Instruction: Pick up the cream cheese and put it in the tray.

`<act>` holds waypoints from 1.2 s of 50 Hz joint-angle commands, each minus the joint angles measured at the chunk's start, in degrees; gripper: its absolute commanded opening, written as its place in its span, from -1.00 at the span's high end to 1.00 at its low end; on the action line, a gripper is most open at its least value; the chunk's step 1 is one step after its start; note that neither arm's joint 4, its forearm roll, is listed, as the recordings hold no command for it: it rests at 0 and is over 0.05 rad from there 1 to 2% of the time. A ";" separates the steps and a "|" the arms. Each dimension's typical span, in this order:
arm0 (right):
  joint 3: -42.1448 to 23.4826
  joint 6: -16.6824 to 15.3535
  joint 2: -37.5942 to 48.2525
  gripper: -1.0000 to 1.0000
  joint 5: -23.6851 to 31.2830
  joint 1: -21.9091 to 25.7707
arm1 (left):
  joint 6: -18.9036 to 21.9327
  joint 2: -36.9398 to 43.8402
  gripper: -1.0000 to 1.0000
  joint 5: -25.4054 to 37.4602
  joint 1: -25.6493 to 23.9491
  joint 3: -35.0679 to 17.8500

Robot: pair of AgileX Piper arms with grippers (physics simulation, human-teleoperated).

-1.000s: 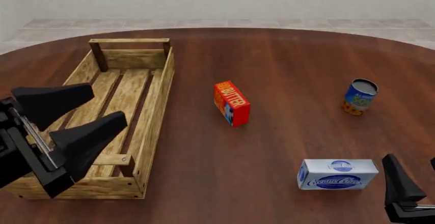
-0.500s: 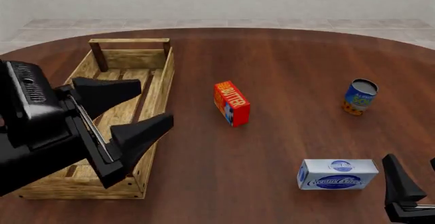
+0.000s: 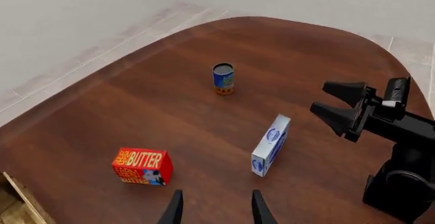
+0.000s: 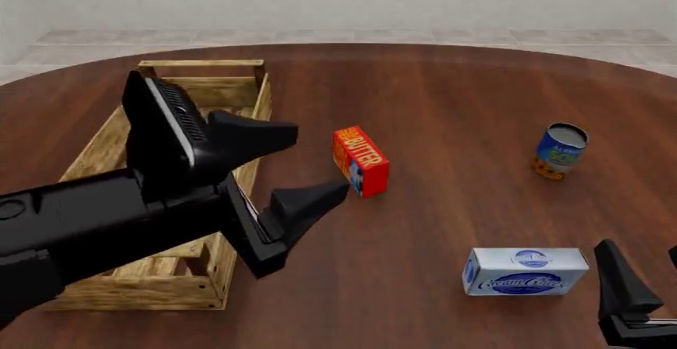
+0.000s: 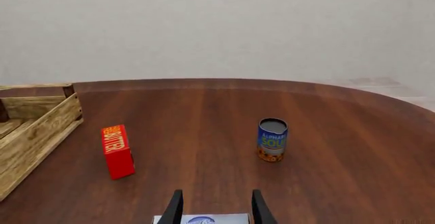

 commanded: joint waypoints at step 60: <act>0.00 -0.07 -0.02 -1.00 0.00 0.09 | 5.12 26.58 -1.00 6.32 -9.70 -19.17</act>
